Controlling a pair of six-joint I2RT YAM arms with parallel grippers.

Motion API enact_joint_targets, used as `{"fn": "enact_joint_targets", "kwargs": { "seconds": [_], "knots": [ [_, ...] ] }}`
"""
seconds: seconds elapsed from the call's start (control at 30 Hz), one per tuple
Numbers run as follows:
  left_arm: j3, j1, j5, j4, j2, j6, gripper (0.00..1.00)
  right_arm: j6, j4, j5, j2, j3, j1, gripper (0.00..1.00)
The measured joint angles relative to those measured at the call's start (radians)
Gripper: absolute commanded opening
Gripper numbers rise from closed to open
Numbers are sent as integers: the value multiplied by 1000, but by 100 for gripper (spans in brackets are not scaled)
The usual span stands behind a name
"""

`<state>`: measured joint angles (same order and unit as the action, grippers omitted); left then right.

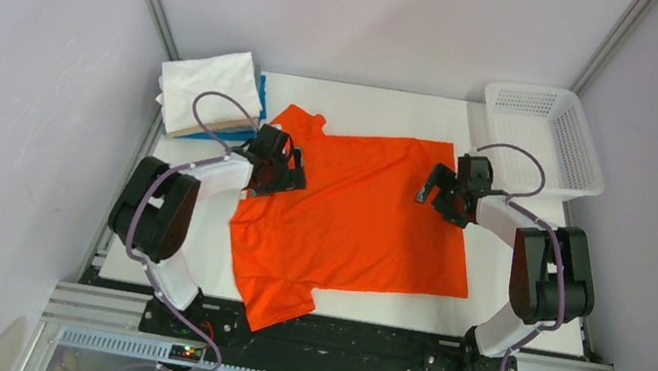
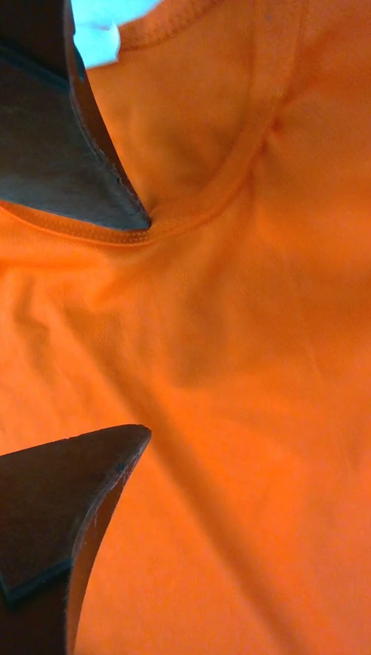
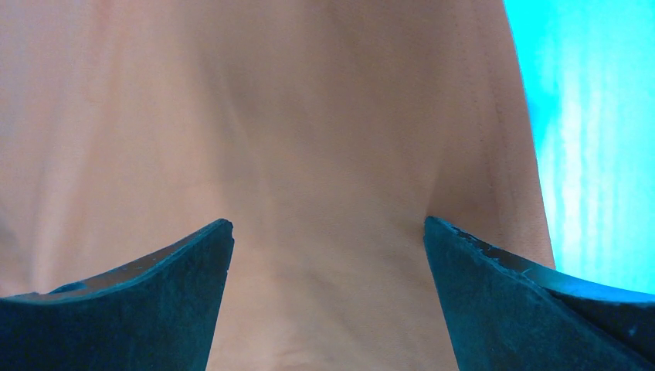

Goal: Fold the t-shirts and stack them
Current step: Flatten out the tshirt

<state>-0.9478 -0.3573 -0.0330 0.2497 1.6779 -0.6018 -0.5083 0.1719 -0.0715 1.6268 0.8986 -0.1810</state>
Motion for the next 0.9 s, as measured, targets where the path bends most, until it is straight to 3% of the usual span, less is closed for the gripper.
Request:
{"fn": "enact_joint_targets", "kwargs": {
  "seconds": [0.5, 0.77, 0.9],
  "knots": [
    [-318, 43, 56, -55, 277, -19, 100, -86, -31, 25, 53, 29, 60, 99],
    [-324, 45, 71, -12, 250, -7, 100, -72, 28, 72, 12, 33, 50, 99],
    [-284, 25, 43, 22, 97, 3, 100, -66, 107, 131, -145, 33, -5, 99]
  ]
}}
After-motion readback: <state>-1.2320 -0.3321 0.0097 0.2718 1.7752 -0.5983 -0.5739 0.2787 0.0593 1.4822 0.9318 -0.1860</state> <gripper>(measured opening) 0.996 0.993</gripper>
